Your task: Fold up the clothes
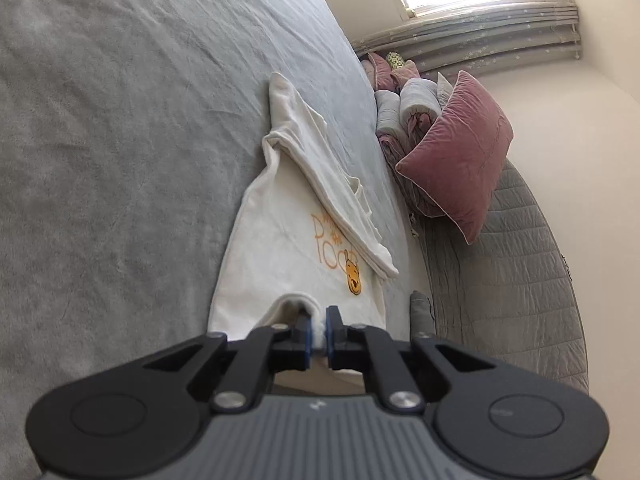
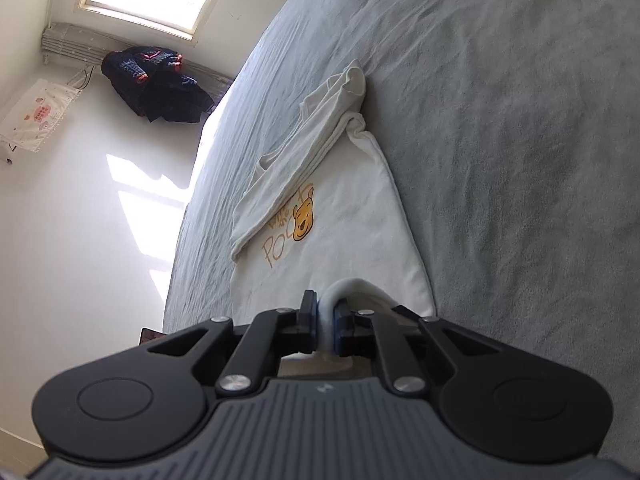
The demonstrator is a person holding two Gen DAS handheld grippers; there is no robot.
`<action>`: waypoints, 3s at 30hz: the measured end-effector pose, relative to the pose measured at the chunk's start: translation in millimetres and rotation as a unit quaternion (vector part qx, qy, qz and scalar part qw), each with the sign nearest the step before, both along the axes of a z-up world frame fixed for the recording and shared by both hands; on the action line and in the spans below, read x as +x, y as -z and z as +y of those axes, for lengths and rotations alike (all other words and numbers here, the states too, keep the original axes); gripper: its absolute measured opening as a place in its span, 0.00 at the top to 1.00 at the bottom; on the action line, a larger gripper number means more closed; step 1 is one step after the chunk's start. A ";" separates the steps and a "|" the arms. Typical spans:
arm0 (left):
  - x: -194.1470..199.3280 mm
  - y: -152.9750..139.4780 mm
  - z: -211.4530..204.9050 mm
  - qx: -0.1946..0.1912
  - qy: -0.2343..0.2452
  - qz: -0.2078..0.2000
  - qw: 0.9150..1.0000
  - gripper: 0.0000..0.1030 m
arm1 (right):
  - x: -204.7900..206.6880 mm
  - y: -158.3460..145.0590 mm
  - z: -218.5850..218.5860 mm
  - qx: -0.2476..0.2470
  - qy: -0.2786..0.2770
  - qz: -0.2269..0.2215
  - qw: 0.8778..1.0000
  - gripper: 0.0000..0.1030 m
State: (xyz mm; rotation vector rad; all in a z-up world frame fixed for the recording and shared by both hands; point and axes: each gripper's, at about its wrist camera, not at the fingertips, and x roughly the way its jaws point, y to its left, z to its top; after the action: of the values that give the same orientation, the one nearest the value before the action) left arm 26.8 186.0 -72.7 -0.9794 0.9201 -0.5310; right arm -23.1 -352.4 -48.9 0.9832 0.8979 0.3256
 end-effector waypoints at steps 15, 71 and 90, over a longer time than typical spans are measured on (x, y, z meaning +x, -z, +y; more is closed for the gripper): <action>46.4 8.8 2.5 0.018 -0.051 0.021 0.998 0.91 | 47.9 37.4 -24.8 0.065 0.056 0.037 0.996 0.84; 11.2 -25.7 -94.2 0.452 -0.026 -0.246 0.857 0.94 | 31.1 -0.3 63.2 -0.403 0.033 -0.170 0.899 0.94; 69.6 -31.1 -112.2 0.463 -0.069 -0.233 0.853 0.94 | 87.5 -3.0 66.0 -0.443 0.043 -0.185 0.876 0.94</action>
State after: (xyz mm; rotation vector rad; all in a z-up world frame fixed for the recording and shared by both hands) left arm 96.4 73.8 -41.6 -0.0144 0.5388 -0.1321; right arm 64.4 -286.4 -45.9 0.0910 0.5405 -0.0024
